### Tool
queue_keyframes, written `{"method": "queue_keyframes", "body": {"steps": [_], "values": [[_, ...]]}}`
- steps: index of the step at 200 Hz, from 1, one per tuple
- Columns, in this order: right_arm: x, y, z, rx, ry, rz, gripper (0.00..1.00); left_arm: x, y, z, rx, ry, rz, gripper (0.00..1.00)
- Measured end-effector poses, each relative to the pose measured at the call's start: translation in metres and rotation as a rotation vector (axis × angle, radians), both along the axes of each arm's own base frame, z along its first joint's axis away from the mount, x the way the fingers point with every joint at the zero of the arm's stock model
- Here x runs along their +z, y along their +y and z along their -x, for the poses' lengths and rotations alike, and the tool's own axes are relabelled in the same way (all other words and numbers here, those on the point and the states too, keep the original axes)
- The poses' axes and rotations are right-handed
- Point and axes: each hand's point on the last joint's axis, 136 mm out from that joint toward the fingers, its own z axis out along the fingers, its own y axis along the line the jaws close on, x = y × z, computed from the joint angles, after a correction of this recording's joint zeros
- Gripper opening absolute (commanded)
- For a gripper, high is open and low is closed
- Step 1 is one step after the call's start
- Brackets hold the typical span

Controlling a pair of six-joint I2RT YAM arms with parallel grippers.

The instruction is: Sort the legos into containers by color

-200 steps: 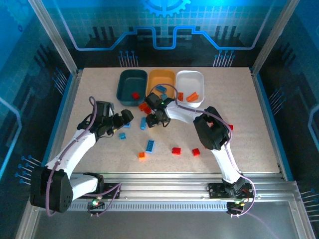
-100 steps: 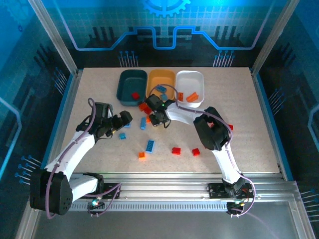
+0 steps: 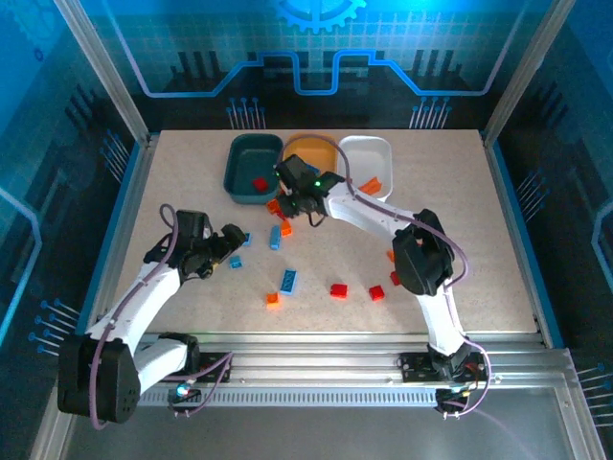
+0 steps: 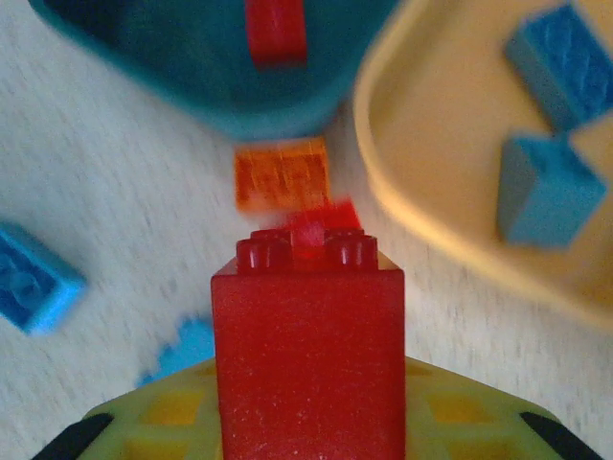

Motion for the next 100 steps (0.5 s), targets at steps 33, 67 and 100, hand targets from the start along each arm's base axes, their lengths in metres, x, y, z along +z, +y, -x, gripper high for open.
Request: {"method": "queue_keyframes", "body": {"steps": [33,67,100], "values": [[-0.003,0.03,-0.033,0.027,-0.035,-0.033,0.31,-0.009,-0.003,0.011,0.009,0.025,0.036,0.99],[-0.026,0.047,-0.055,0.053,-0.022,-0.03,0.32,-0.006,-0.007,0.013,-0.003,0.022,0.055,0.99],[-0.028,0.058,-0.067,0.071,-0.04,-0.031,0.34,-0.006,-0.009,0.016,-0.011,0.03,0.063,0.99]]}}
